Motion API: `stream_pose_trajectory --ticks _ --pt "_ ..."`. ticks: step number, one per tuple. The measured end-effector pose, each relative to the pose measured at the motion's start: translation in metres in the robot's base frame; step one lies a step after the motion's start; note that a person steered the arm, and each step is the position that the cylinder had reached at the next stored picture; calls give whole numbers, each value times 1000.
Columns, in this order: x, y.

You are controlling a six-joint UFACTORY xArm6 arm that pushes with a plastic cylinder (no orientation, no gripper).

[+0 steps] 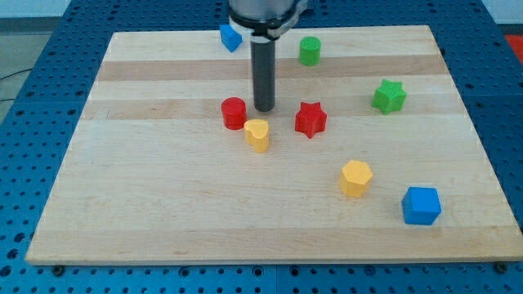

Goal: Move the green circle vertically below the red circle

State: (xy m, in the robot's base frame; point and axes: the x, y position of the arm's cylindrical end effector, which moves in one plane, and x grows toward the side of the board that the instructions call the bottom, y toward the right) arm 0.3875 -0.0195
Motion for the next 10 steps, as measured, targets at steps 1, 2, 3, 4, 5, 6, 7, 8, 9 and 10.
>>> stream_pose_trajectory --ticks 1,2,3,4,5,6,7,8,9,10 --pt "25 40" --pt "36 91" --pt "38 136" --pt "-1 90" --pt "-86 115" --pt "-151 146" --pt "-124 111" --pt "-65 18" --pt "-68 67" --pt "-72 141"
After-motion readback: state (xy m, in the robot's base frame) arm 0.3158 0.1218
